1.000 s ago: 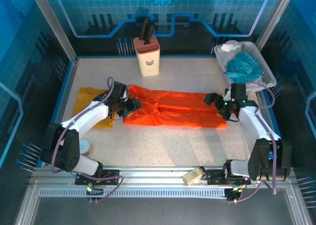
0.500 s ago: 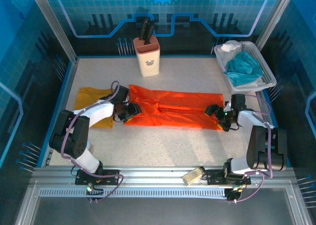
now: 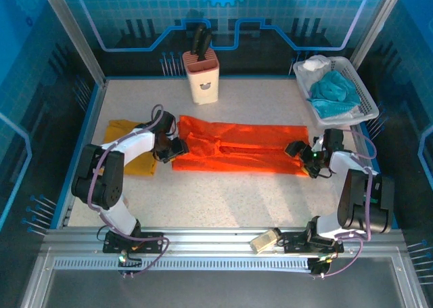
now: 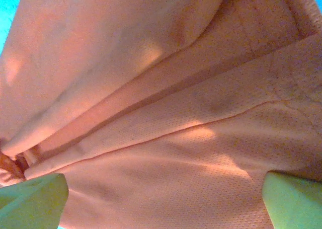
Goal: Fold and stack the t-shirts
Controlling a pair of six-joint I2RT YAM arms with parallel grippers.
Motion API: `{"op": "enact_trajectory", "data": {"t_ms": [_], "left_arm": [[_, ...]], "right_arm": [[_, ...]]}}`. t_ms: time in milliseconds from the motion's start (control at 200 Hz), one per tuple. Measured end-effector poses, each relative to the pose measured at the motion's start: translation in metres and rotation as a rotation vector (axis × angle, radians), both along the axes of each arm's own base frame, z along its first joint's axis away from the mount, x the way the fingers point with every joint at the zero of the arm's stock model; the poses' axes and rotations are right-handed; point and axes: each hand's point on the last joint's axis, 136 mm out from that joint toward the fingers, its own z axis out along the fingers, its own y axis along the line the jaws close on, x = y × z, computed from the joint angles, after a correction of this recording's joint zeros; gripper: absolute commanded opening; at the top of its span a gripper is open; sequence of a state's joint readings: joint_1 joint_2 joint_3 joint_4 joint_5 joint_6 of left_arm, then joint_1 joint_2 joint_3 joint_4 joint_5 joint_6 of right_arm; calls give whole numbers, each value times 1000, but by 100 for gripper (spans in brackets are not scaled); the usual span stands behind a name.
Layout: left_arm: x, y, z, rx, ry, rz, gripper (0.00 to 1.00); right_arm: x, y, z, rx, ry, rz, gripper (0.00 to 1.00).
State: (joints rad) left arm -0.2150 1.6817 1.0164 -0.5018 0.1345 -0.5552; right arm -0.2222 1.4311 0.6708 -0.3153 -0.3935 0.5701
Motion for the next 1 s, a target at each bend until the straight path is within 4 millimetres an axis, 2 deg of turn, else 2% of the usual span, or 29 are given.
{"op": "enact_trajectory", "data": {"t_ms": [110,225,320,385,465,565,665,815,906,1001], "left_arm": [[0,2,22,7,-25,-10,56],[7,0,59,-8,-108,-22,57],[15,-6,85,-39,-176,-34,57],[17,-11,90,-54,-191,-43,56],[14,-21,84,-68,-167,-57,56],[12,-37,67,-81,-125,-87,56],[13,-51,41,-95,-64,-110,54],[20,-54,1,-69,49,-113,54],[32,-56,-5,-45,77,-119,53],[47,-59,0,-20,71,-136,53]], "right_arm": [[-3,3,8,-59,21,40,100],[12,14,30,-159,-15,115,100],[24,23,45,-243,-50,161,91],[35,28,52,-283,-64,182,82],[52,30,53,-324,-61,191,73],[68,29,42,-369,-28,197,72],[80,26,27,-414,32,207,71],[99,26,1,-496,128,244,69],[97,30,-16,-522,182,276,69],[93,37,-25,-545,225,321,68]]}}
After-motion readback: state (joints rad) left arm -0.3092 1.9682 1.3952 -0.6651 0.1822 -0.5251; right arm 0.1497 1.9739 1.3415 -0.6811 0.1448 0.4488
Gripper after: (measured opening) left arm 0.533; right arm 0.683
